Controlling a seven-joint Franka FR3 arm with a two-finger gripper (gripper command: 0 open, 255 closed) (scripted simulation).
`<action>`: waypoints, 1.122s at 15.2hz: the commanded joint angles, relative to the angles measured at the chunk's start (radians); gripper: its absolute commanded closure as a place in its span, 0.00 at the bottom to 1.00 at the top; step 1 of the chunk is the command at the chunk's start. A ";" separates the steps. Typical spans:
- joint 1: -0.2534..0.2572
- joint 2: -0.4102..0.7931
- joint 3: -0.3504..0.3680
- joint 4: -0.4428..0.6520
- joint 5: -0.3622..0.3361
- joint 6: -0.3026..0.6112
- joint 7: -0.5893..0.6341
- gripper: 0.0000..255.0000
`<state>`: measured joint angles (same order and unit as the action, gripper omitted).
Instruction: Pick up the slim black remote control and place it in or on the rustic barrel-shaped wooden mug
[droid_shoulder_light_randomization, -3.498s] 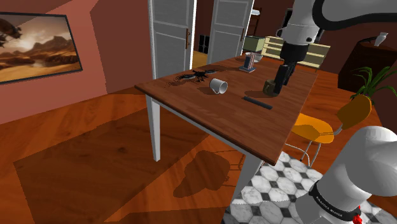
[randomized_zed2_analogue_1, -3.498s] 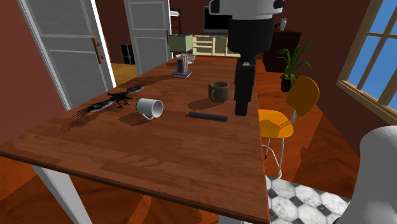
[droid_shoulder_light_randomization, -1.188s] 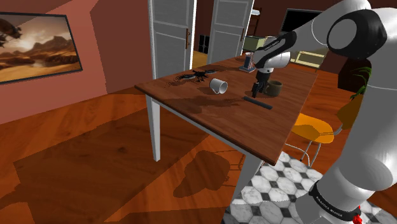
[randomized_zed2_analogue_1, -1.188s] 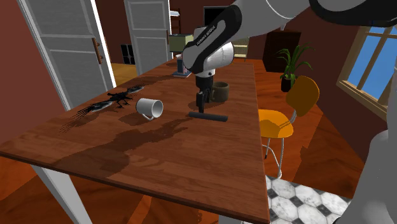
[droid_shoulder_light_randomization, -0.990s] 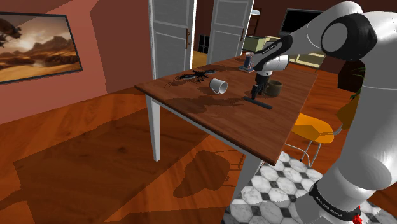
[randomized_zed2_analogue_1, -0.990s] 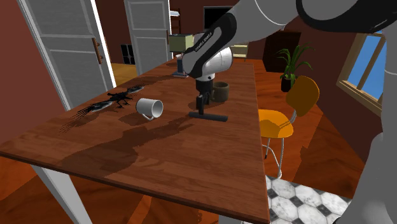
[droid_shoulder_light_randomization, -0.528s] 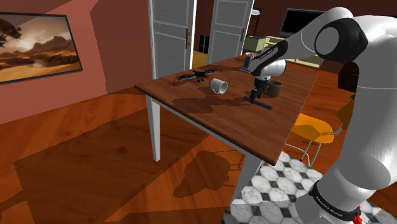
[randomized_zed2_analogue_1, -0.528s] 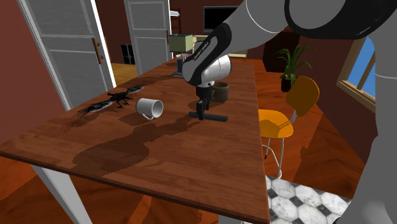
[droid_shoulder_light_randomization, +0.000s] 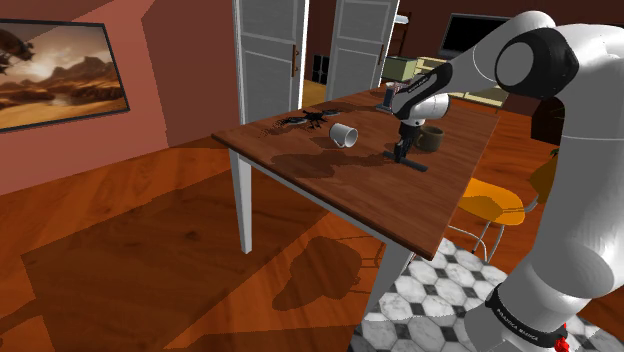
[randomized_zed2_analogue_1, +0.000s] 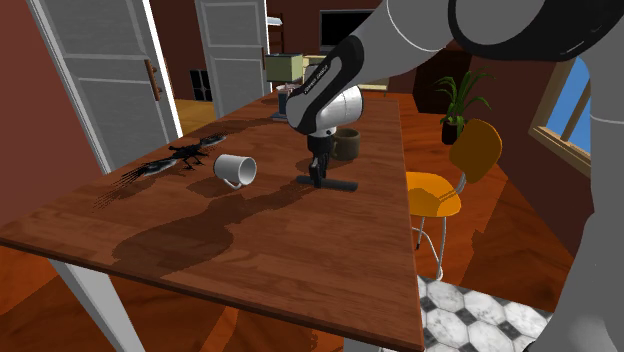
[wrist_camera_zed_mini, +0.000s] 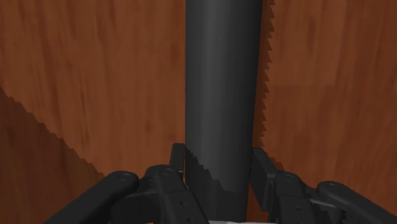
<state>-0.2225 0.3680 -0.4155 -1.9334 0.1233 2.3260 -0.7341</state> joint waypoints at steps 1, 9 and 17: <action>-0.002 0.002 -0.002 -0.001 -0.001 0.003 0.000 1.00; 0.002 -0.012 -0.006 0.007 -0.009 -0.018 0.005 1.00; 0.013 -0.069 -0.020 0.044 -0.040 -0.108 0.021 1.00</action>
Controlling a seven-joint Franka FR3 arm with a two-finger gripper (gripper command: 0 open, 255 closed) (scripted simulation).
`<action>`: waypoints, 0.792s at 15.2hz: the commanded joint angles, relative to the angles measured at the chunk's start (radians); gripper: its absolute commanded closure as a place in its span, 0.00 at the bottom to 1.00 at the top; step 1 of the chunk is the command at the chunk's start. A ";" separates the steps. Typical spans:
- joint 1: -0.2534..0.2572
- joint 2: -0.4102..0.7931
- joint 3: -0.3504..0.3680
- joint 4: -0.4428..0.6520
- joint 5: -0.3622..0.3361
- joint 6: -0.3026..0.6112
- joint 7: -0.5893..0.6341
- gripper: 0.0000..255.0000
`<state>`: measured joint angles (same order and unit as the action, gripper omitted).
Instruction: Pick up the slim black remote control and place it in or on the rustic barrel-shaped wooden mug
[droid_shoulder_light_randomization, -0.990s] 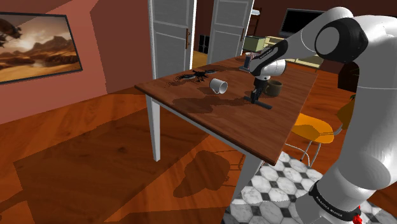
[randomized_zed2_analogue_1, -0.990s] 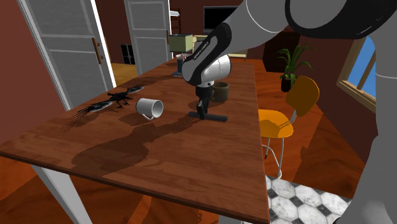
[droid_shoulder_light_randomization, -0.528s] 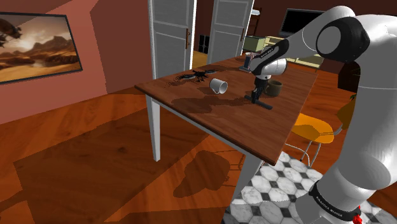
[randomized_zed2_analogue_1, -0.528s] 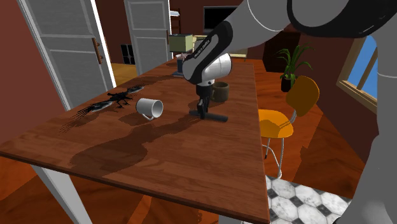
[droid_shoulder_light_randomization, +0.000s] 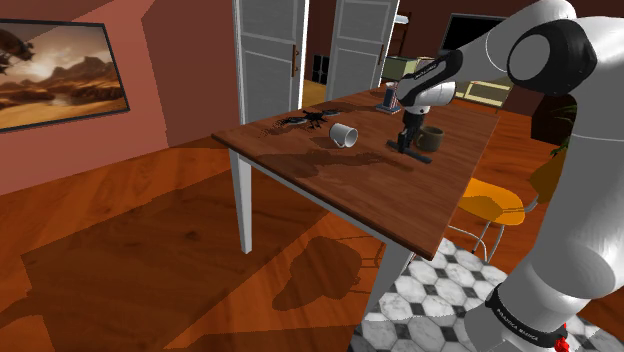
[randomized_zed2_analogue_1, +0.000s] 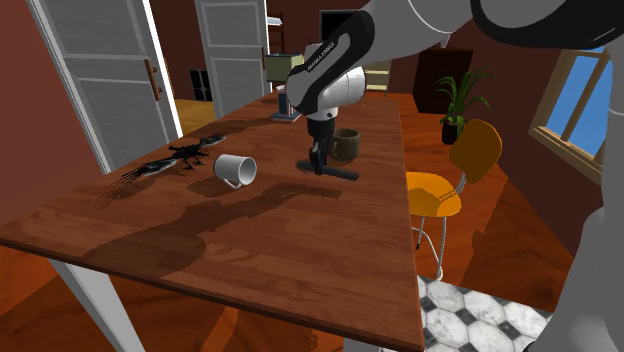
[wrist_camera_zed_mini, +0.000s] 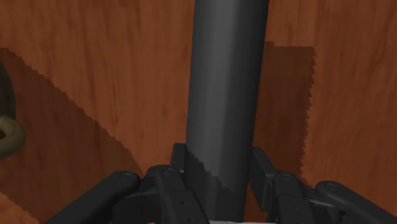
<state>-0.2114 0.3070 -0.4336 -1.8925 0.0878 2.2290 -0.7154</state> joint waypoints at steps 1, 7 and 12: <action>0.003 -0.015 -0.003 0.009 -0.008 -0.023 0.004 1.00; 0.008 -0.049 -0.010 0.048 -0.026 -0.093 0.013 1.00; 0.011 -0.073 -0.014 0.087 -0.038 -0.154 0.019 1.00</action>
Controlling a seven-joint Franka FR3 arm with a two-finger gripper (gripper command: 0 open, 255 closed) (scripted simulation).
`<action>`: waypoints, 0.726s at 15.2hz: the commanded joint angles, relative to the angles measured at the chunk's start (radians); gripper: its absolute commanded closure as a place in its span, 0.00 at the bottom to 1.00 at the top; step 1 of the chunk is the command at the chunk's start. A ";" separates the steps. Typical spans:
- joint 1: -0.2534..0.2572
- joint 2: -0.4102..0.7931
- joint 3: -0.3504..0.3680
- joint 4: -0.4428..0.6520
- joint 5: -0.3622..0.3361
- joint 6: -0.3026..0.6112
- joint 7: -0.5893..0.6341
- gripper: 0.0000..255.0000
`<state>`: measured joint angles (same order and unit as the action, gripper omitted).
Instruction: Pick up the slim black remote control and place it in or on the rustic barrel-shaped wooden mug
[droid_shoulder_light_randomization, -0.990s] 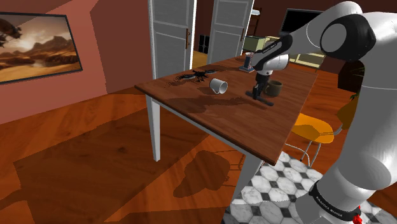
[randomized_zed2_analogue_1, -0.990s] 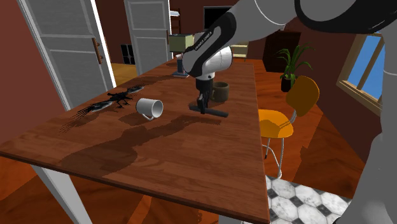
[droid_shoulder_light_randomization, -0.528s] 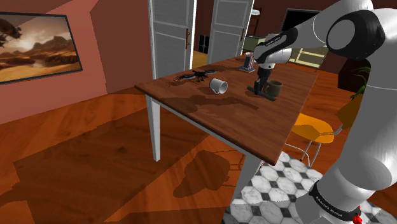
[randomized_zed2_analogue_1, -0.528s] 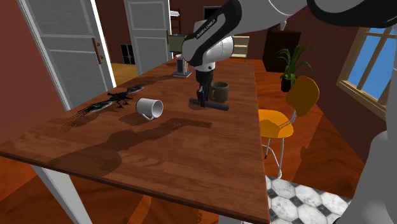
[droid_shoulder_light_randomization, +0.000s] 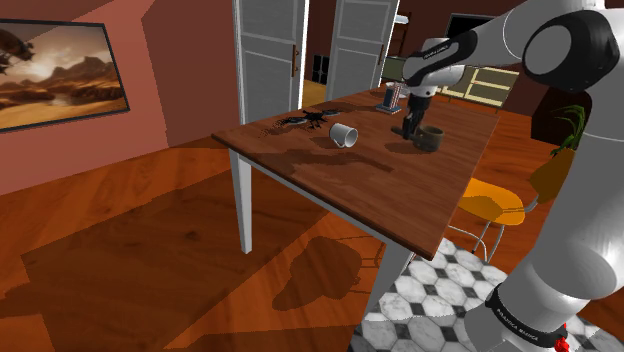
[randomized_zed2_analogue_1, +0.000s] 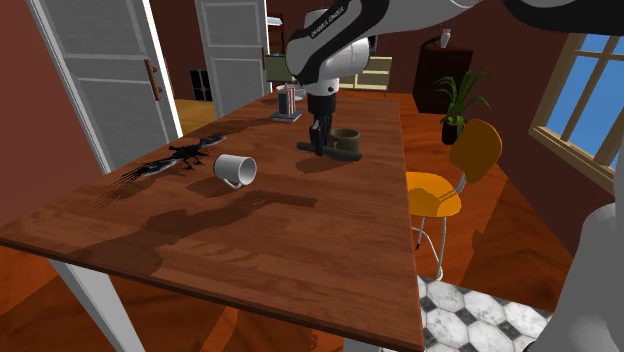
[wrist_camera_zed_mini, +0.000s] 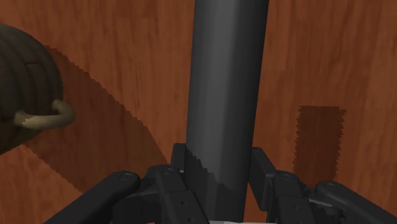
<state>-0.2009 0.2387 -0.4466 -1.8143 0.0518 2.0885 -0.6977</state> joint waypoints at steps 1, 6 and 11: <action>0.001 -0.008 -0.001 0.018 -0.004 -0.026 0.002 1.00; 0.003 -0.026 -0.004 0.064 -0.013 -0.088 0.006 1.00; 0.003 -0.037 -0.006 0.114 -0.019 -0.149 0.007 1.00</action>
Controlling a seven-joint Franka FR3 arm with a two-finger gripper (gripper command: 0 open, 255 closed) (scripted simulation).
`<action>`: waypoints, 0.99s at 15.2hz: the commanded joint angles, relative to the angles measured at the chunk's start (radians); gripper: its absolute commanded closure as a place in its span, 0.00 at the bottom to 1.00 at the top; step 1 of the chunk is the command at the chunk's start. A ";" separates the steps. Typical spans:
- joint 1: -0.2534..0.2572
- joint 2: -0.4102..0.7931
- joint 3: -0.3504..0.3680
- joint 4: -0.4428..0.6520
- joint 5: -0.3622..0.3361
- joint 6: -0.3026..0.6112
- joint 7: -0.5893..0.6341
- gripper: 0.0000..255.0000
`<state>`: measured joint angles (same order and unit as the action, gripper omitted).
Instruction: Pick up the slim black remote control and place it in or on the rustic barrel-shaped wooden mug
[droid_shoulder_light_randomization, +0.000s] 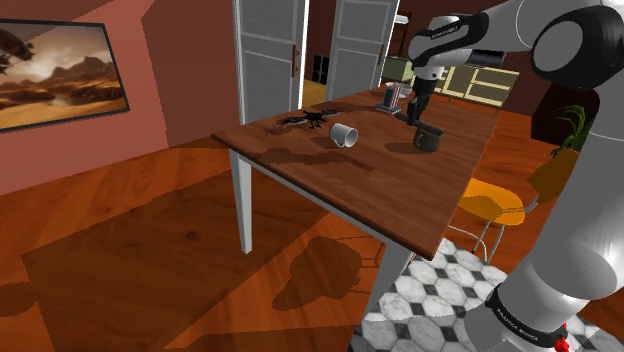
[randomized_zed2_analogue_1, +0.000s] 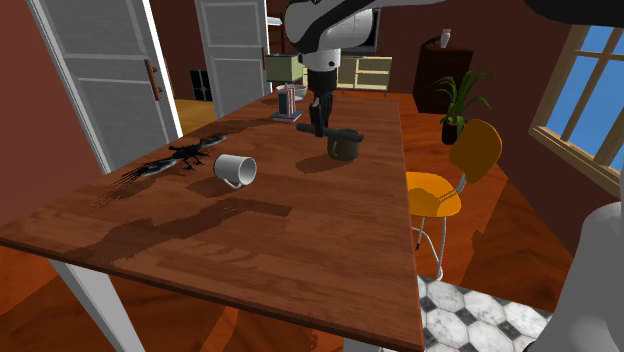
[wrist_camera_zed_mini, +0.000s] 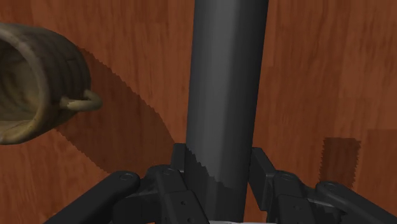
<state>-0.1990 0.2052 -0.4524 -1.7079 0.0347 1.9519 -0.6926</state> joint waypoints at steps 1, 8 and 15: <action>-0.017 0.026 -0.006 0.043 0.014 -0.019 -0.024 1.00; -0.174 0.263 -0.019 0.352 0.131 -0.108 -0.180 1.00; -0.425 0.633 0.020 0.958 0.243 -0.339 -0.261 1.00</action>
<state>-0.5775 0.7652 -0.4419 -0.8832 0.2605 1.6699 -0.9495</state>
